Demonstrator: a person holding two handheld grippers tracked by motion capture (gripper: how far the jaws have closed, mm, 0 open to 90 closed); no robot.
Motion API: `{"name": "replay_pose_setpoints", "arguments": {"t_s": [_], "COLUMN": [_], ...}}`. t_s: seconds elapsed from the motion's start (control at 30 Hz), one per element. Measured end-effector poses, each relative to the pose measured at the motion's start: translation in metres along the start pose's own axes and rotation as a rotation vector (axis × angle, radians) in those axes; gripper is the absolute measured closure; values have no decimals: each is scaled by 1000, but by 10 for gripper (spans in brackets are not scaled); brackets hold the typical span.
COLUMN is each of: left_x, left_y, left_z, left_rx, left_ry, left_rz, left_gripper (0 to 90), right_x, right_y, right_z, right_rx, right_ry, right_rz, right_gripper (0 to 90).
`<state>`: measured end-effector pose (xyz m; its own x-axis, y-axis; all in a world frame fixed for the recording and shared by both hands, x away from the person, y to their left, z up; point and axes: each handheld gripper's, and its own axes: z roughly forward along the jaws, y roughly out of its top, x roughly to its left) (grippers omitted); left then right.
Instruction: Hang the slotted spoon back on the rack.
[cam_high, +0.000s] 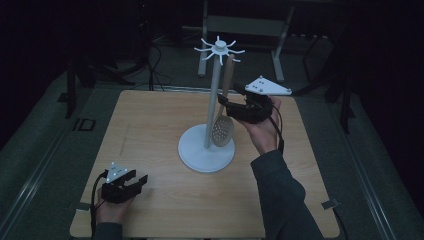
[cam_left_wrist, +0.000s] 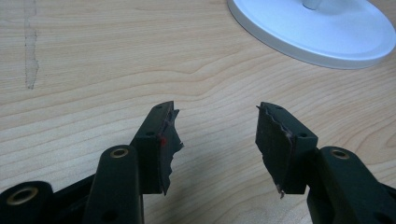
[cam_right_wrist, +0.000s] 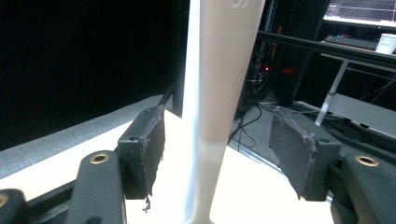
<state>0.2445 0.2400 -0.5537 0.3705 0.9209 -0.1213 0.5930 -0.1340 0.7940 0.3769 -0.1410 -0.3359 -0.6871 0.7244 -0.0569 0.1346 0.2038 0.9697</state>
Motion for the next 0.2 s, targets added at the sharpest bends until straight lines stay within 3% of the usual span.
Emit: {"name": "replay_pose_setpoints", "arguments": {"t_s": [0.2], "left_x": [1], "left_y": [0], "left_z": [0], "left_rx": [0], "left_ry": [0], "left_rz": [-1], "left_gripper": [477], "right_x": [-1], "right_y": [-10], "right_z": [-5], "right_rx": [8], "right_ry": [1], "right_rz": [7], "right_gripper": [348]}}
